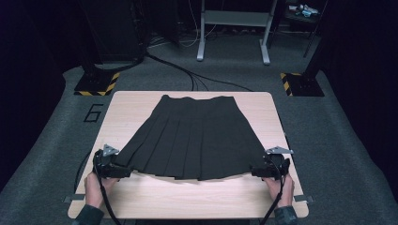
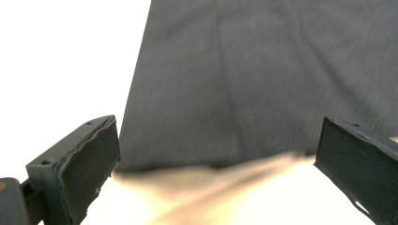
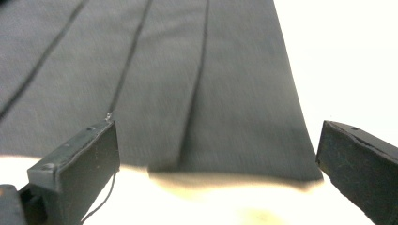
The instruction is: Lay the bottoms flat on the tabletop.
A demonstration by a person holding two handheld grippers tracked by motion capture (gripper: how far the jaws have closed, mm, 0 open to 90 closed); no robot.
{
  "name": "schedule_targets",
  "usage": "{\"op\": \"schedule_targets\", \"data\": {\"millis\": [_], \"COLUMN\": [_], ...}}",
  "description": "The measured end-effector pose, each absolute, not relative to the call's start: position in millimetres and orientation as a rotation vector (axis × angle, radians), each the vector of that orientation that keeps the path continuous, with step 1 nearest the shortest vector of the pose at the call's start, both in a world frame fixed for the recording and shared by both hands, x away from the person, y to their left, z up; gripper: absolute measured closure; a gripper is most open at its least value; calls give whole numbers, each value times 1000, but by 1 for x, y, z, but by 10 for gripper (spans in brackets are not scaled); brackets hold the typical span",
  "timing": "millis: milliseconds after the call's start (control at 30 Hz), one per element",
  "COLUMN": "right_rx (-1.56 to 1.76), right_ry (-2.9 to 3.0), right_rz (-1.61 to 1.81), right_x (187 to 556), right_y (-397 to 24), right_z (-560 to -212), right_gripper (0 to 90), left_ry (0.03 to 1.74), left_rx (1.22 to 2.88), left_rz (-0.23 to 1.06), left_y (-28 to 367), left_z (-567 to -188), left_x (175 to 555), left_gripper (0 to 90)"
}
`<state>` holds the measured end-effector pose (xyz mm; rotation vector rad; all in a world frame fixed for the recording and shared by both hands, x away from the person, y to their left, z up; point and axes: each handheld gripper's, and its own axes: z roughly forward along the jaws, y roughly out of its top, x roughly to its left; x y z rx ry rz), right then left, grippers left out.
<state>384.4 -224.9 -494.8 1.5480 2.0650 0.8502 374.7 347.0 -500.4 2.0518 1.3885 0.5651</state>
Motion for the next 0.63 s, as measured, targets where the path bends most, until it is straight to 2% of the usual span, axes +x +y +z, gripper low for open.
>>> {"op": "schedule_targets", "data": {"millis": [200,367,633], "right_rx": [1575,1528,1514], "right_ry": [2058,2051,2034], "right_rz": [845,817,862], "right_x": [362,357,354], "right_y": [-243,-245,-247], "right_z": [-519,-526,-530], "right_gripper": [0,0,0], "left_ry": [1431,1403,1380], "left_rx": [2044,1978,1972], "left_rz": [542,585,591], "left_y": [361,364,365], "left_z": [-526,-532,-533], "left_x": [358,353,352], "left_gripper": [0,0,0]}}
